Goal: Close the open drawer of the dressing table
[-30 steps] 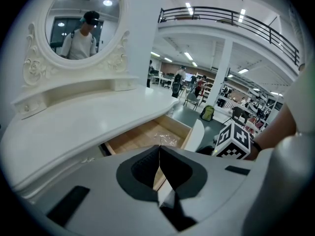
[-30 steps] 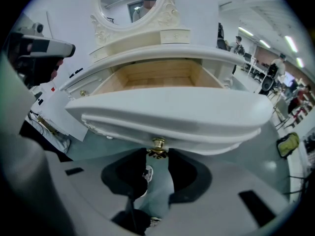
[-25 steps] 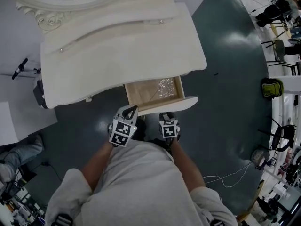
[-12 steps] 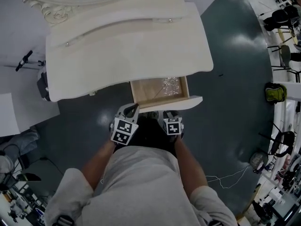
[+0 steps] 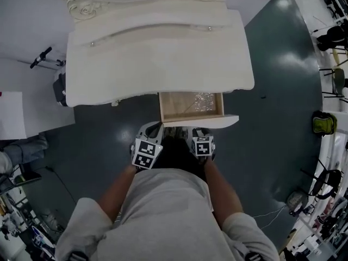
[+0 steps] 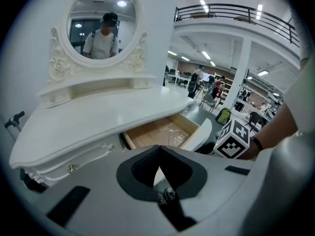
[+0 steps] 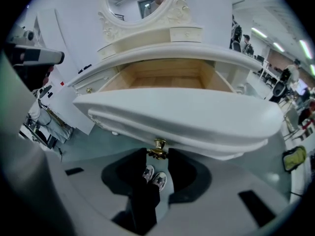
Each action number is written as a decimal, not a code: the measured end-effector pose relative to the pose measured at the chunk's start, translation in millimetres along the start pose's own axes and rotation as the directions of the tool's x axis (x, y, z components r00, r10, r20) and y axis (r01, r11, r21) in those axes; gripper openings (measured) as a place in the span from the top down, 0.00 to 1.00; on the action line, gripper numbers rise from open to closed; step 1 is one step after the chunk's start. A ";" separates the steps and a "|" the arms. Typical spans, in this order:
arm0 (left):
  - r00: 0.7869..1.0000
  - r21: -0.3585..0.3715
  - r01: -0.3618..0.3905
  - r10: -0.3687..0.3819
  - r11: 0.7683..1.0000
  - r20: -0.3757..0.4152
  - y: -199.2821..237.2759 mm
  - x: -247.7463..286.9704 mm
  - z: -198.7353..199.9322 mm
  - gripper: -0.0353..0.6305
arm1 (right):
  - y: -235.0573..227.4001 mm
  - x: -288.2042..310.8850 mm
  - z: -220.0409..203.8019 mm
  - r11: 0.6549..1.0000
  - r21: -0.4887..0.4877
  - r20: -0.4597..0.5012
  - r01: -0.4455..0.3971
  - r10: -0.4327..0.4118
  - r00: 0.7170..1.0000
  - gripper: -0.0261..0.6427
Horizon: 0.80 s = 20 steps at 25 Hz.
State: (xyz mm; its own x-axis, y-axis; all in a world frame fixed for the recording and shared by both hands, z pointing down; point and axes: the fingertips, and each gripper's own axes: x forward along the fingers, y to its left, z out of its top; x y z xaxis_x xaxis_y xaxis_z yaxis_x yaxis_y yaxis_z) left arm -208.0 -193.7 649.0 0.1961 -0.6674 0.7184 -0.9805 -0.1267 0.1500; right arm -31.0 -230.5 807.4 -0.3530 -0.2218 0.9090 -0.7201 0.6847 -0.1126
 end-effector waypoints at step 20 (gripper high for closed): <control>0.984 -0.134 -0.156 0.165 0.979 0.063 -9.9 6.5 -0.6 0.94 | 1.4 9.3 14.7 0.995 -0.082 0.102 -0.049 0.057 0.993 0.74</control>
State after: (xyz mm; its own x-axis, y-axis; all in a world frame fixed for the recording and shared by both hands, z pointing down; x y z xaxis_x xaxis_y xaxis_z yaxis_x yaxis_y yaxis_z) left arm -197.0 -196.4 652.6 0.0306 -0.7239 0.6892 -0.9889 0.0784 0.1262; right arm -44.1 -241.8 809.8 -0.4529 -0.2518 0.8553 -0.6504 0.7494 -0.1238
